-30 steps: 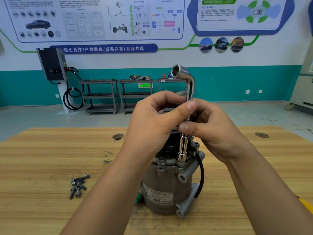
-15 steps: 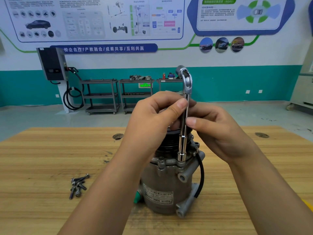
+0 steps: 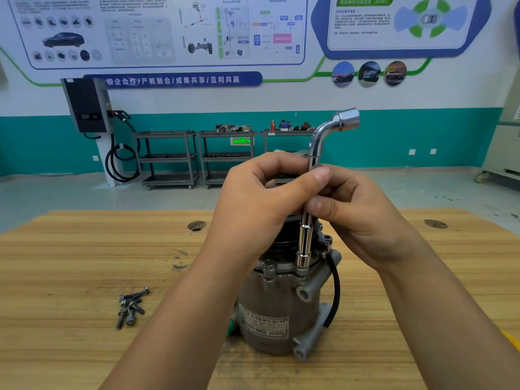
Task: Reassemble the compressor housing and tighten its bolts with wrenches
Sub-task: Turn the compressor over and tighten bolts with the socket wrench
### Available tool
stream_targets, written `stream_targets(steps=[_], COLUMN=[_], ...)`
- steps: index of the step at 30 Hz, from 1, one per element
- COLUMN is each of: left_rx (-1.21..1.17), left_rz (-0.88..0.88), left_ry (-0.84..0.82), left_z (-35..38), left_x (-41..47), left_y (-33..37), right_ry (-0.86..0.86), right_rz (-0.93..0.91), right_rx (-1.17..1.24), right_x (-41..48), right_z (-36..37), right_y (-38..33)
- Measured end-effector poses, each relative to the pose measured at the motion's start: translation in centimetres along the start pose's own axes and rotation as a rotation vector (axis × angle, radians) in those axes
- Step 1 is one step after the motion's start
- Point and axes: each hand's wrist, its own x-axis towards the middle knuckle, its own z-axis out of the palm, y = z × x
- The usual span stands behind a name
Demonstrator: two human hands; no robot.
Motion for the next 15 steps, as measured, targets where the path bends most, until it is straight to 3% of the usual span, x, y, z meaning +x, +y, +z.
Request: stream_targets(steps=[15], left_rx=[0.052], left_rz=[-0.012], left_ry=[0.095], left_z=[0.29], left_x=[-0.09], left_y=[-0.09], right_ry=[0.036], right_rz=[-0.011], right_rx=[-0.135], right_x=[0.07], right_z=[0.32], right_y=[0.16])
